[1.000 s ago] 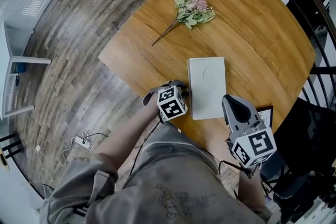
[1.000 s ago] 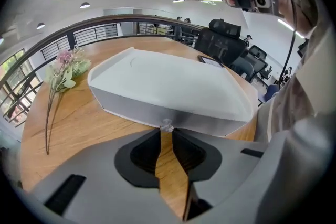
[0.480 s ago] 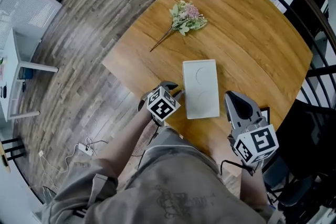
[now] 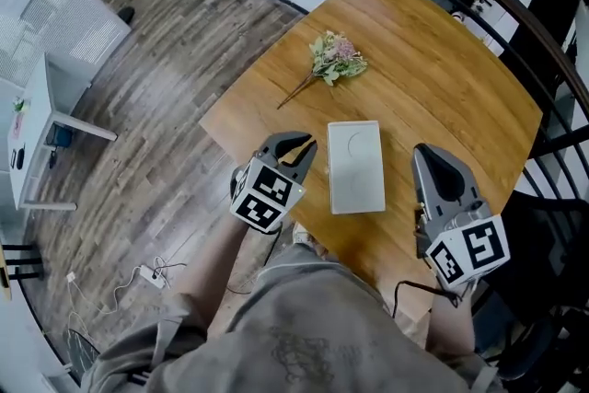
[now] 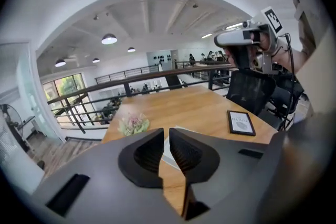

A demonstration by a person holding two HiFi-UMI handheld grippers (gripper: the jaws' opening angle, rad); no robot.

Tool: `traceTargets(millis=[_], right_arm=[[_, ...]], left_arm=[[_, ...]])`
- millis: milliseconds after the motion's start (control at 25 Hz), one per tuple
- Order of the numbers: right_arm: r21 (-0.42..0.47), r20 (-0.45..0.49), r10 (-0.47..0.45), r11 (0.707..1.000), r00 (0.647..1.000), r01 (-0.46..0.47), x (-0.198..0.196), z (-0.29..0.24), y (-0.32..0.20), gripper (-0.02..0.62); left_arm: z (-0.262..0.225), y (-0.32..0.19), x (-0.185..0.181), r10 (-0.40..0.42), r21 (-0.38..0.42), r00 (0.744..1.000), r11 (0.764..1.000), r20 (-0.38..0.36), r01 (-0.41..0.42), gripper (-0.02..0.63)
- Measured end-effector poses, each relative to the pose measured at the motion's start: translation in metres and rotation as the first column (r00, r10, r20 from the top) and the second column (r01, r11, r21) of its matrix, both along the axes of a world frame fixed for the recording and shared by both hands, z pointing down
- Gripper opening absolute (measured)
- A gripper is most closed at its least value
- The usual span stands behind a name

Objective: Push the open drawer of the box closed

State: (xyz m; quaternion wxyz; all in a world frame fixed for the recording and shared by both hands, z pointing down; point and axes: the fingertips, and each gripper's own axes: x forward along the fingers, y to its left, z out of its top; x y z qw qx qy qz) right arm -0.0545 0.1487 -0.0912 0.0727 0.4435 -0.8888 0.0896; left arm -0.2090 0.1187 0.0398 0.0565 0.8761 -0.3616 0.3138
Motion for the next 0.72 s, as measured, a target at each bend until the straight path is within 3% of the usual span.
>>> traceTargets(millis=[240, 520, 600, 720], right_arm=[[0.123, 0.026, -0.003, 0.992, 1.0, 0.0, -0.001, -0.056, 0.015, 0.035], [0.225, 0.028, -0.006, 0.974, 1.0, 0.0, -0.002, -0.102, 0.038, 0.035], [0.241, 0.028, 0.001, 0.97, 1.0, -0.008, -0.003, -0.109, 0.041, 0.035], [0.256, 0.024, 0.015, 0.967, 1.0, -0.021, -0.002, -0.116, 0.048, 0.035]], left_arm=[[-0.107, 0.002, 0.013, 0.036, 0.221, 0.991, 0.975, -0.128, -0.007, 0.035], [-0.202, 0.022, 0.015, 0.102, 0.421, 0.968, 0.907, -0.228, 0.003, 0.029], [-0.222, 0.029, 0.011, 0.113, 0.451, 0.959, 0.892, -0.262, 0.018, 0.029], [-0.24, 0.039, 0.002, 0.101, 0.454, 0.948, 0.89, -0.302, 0.05, 0.029]])
